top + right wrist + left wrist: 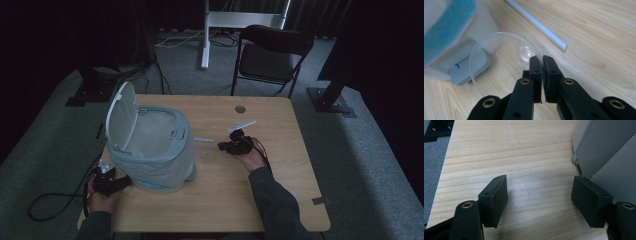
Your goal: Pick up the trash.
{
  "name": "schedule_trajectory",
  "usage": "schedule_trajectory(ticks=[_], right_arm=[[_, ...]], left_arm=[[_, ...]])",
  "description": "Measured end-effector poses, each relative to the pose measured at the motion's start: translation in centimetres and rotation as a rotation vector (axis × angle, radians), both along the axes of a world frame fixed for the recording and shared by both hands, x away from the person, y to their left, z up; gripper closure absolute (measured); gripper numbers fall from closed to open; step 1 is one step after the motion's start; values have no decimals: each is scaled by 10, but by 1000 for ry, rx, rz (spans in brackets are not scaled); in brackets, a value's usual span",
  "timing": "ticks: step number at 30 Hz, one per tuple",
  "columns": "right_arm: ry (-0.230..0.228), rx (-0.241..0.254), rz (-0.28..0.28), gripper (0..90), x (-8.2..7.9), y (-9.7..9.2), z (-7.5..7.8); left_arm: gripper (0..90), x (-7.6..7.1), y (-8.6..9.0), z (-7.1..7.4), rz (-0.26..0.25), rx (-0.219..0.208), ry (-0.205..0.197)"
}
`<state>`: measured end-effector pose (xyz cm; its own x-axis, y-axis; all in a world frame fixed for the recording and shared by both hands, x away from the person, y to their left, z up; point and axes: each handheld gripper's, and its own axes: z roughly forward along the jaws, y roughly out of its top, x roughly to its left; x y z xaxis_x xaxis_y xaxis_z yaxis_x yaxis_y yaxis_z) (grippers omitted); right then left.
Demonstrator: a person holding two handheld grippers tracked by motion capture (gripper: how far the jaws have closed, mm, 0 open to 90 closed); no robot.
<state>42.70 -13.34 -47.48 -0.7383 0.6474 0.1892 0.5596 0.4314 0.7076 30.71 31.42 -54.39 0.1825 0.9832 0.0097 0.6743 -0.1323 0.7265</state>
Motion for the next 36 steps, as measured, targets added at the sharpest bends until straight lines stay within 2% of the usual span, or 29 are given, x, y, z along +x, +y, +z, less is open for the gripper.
schedule_trajectory(ticks=[11, 22, 36], right_arm=[[-31, 32, -18, 860, -2, -5, 8], [-81, 49, -25, 860, -4, -5, 28], [-123, 67, -47, 860, -6, -7, 41]], left_arm=[[300, 0, 0, 0, 0, 0, 0], [300, 0, 0, 0, 0, 0, 0], [300, 0, 0, 0, 0, 0, 0]])
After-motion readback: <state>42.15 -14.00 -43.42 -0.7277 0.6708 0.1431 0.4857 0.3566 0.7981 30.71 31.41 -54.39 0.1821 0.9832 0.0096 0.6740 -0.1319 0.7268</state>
